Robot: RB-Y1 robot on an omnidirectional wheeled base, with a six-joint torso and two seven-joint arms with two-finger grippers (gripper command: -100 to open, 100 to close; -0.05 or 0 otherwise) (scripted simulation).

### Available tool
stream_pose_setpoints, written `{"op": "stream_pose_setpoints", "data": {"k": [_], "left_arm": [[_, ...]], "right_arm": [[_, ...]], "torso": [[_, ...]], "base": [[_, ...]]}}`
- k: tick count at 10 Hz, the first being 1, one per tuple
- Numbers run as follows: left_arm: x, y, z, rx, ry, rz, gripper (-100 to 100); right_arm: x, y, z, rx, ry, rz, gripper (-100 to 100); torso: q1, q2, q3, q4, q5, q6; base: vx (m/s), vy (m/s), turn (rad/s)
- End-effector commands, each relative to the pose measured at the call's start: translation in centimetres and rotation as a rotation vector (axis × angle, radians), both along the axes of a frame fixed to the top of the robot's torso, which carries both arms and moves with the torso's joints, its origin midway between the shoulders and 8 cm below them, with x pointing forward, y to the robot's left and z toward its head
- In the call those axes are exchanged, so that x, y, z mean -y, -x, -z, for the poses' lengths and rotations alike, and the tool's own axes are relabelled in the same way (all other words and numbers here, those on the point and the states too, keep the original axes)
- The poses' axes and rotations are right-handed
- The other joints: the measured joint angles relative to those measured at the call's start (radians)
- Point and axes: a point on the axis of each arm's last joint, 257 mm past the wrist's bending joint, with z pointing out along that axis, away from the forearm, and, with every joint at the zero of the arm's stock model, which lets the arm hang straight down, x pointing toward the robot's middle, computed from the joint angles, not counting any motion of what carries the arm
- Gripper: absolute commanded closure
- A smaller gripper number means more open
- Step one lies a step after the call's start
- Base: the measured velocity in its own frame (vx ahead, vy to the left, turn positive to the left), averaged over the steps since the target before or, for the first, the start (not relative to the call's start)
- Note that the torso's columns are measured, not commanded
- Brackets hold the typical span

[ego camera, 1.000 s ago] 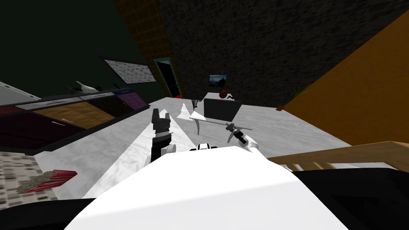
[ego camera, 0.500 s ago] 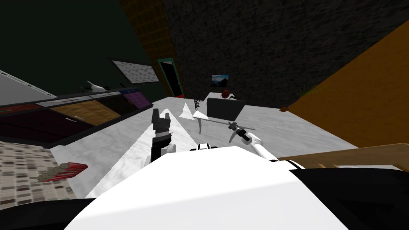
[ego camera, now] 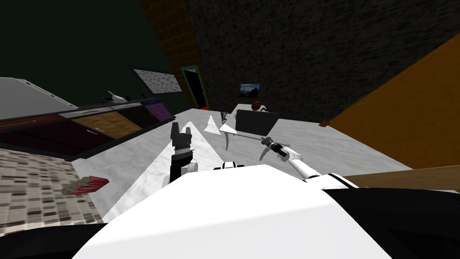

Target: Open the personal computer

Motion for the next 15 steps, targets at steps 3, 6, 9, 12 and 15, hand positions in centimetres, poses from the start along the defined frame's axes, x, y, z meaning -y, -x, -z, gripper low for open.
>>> {"op": "stream_pose_setpoints", "data": {"k": [3, 6, 9, 12, 15], "left_arm": [[0.0, 0.0, 0.0, 0.0, 0.0, 0.0, 0], [0.0, 0.0, 0.0, 0.0, 0.0, 0.0, 0], [0.0, 0.0, 0.0, 0.0, 0.0, 0.0, 0], [0.0, 0.0, 0.0, 0.0, 0.0, 0.0, 0], [0.0, 0.0, 0.0, 0.0, 0.0, 0.0, 0]], "right_arm": [[6.4, 0.3, -1.4, -0.049, 0.029, 0.082, 100], [10.7, 0.0, -4.0, -0.061, 0.047, 0.139, 100], [13.2, 0.6, -4.8, -0.066, 0.075, 0.174, 100], [15.3, 0.1, -8.9, -0.038, 0.194, 0.139, -100], [16.7, -0.3, -12.2, -0.019, 0.287, 0.114, -100]], "torso": [[-0.001, -0.001, -0.001, 0.0, -0.001, -0.001], [-0.001, 0.0, 0.0, 0.0, -0.001, -0.001], [-0.007, -0.002, -0.001, 0.0, -0.002, 0.0], [0.0, -0.002, -0.001, 0.0, 0.0, -0.001], [-0.004, -0.001, 0.0, 0.0, -0.001, 0.0]], "base": [[-0.025, 0.062, 0.057], [-0.035, 0.076, 0.061], [-0.01, 0.017, -0.01], [0.009, 0.048, -0.031], [0.012, 0.047, -0.02]]}}
